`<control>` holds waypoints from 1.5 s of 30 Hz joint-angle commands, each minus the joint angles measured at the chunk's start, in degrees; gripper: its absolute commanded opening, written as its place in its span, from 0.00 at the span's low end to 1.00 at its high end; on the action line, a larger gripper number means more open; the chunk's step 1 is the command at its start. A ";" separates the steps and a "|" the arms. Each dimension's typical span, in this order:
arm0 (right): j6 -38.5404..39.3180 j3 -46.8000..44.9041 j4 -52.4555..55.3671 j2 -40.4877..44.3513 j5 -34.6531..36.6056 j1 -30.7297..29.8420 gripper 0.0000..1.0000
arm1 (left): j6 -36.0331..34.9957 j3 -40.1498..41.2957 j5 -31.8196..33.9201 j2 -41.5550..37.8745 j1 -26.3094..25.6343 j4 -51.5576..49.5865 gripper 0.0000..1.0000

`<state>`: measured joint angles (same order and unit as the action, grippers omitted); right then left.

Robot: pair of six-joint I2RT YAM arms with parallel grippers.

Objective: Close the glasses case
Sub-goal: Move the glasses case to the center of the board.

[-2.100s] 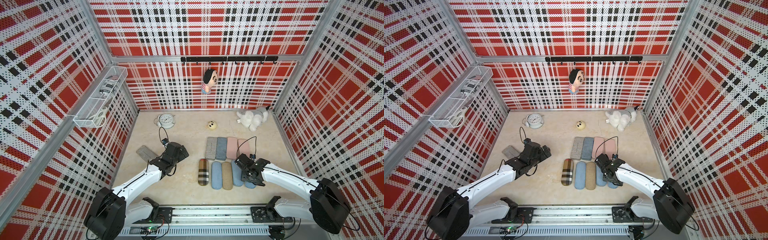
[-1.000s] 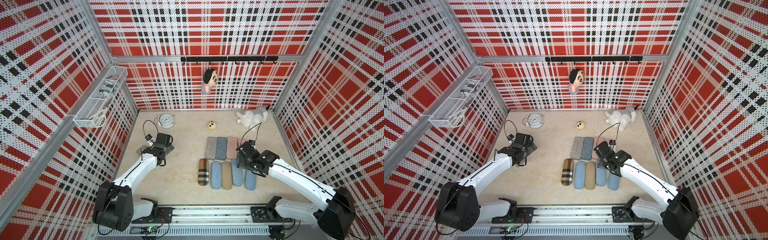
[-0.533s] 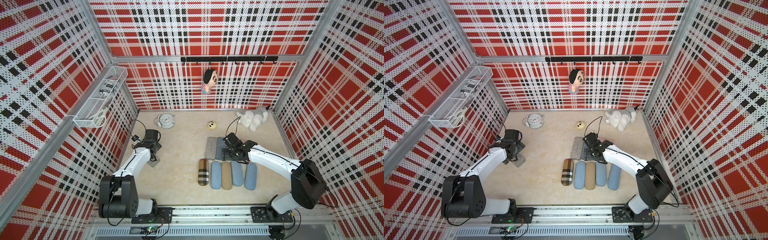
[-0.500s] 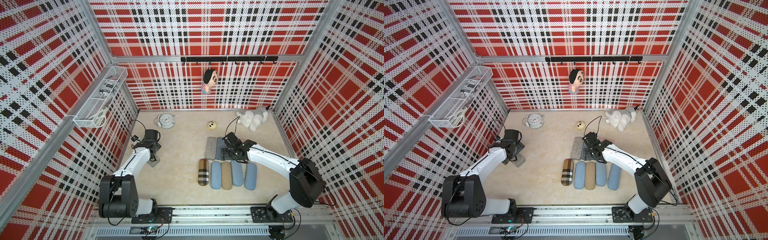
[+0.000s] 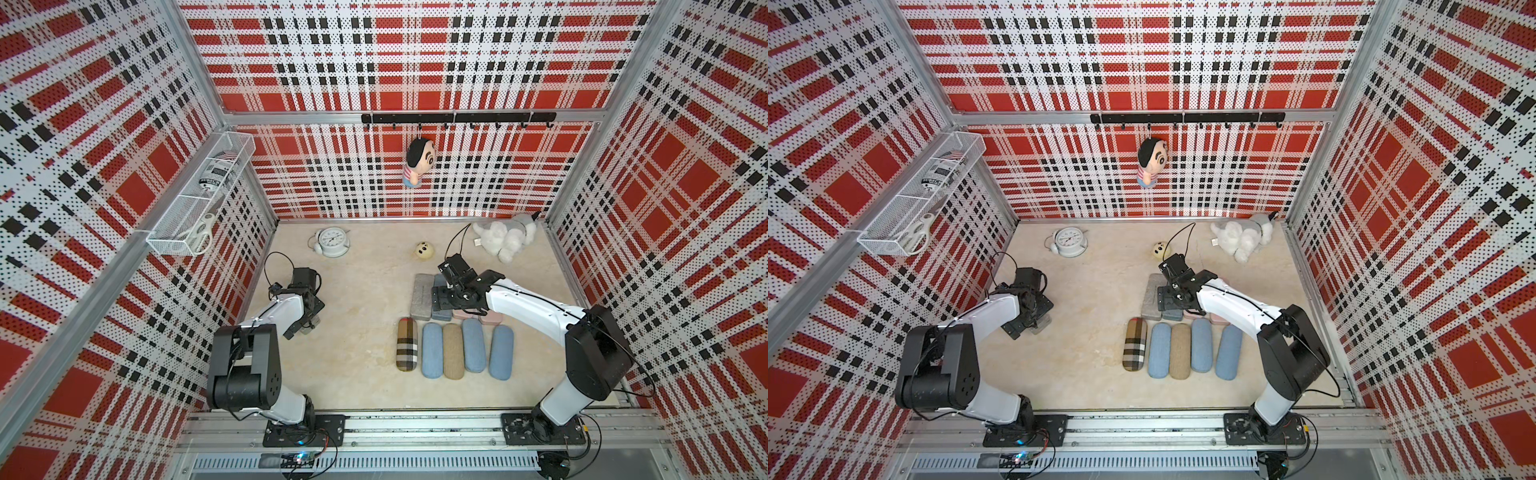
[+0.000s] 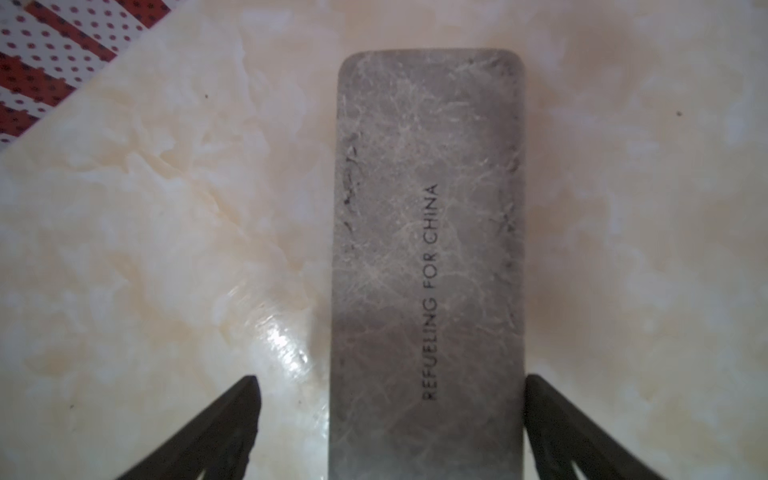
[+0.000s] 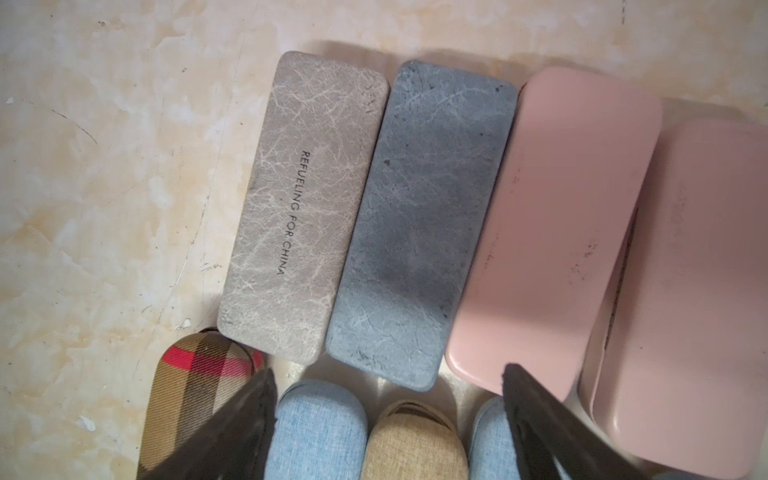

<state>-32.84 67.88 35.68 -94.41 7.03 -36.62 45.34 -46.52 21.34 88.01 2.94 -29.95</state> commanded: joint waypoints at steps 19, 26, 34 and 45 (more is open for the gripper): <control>0.08 1.20 0.10 1.42 0.00 0.22 0.88 | -5.20 -5.10 -2.90 10.81 -9.48 9.25 0.77; 0.08 1.62 0.10 1.96 0.00 0.64 0.88 | -7.25 -13.18 -2.08 14.47 -23.03 8.25 0.77; -7.08 -1.21 4.98 5.71 7.85 4.06 0.88 | -12.10 -21.44 -4.66 19.45 -31.28 7.72 0.78; -9.30 -3.94 6.51 9.24 10.88 7.94 0.89 | -15.57 -26.59 -6.27 23.63 -38.84 6.48 0.78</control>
<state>-41.08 64.29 41.01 -86.76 16.03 -29.17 31.66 -71.40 16.21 110.43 -34.22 -22.22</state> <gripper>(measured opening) 0.889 0.785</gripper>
